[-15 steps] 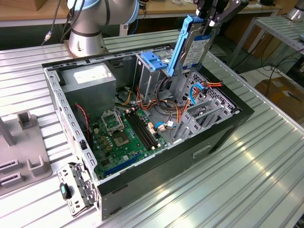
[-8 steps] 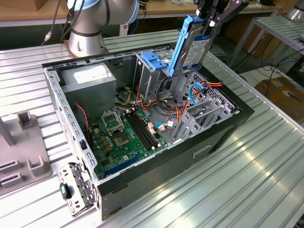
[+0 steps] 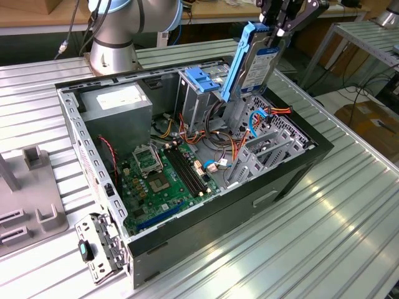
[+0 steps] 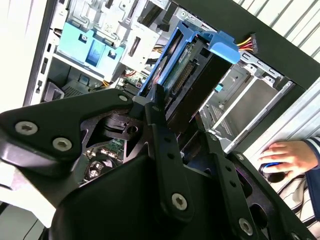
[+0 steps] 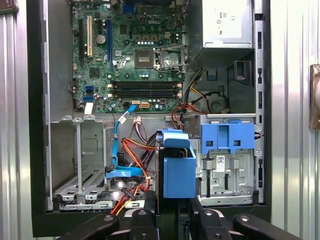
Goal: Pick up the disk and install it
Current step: 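Pick up the disk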
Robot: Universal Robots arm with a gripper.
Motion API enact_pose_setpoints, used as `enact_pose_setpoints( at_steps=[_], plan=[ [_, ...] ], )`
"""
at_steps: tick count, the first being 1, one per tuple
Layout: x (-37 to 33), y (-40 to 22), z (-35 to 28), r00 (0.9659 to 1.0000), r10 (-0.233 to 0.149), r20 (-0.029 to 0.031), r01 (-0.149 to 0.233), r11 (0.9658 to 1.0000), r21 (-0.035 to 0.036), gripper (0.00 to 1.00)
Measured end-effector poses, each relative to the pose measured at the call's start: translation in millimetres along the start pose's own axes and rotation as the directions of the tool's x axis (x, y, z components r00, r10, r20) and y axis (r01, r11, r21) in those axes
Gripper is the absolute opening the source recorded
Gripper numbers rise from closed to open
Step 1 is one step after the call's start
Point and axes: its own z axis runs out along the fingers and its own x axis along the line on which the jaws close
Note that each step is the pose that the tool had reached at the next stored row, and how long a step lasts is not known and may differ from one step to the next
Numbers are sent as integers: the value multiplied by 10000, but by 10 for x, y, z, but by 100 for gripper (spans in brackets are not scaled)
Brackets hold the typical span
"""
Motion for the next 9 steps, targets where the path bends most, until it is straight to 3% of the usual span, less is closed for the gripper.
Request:
enact_pose_setpoints(
  at_steps=[9],
  plan=[
    [162, -3, -6, 10000, 0, 0, 0, 10000, 0, 35]
  ],
)
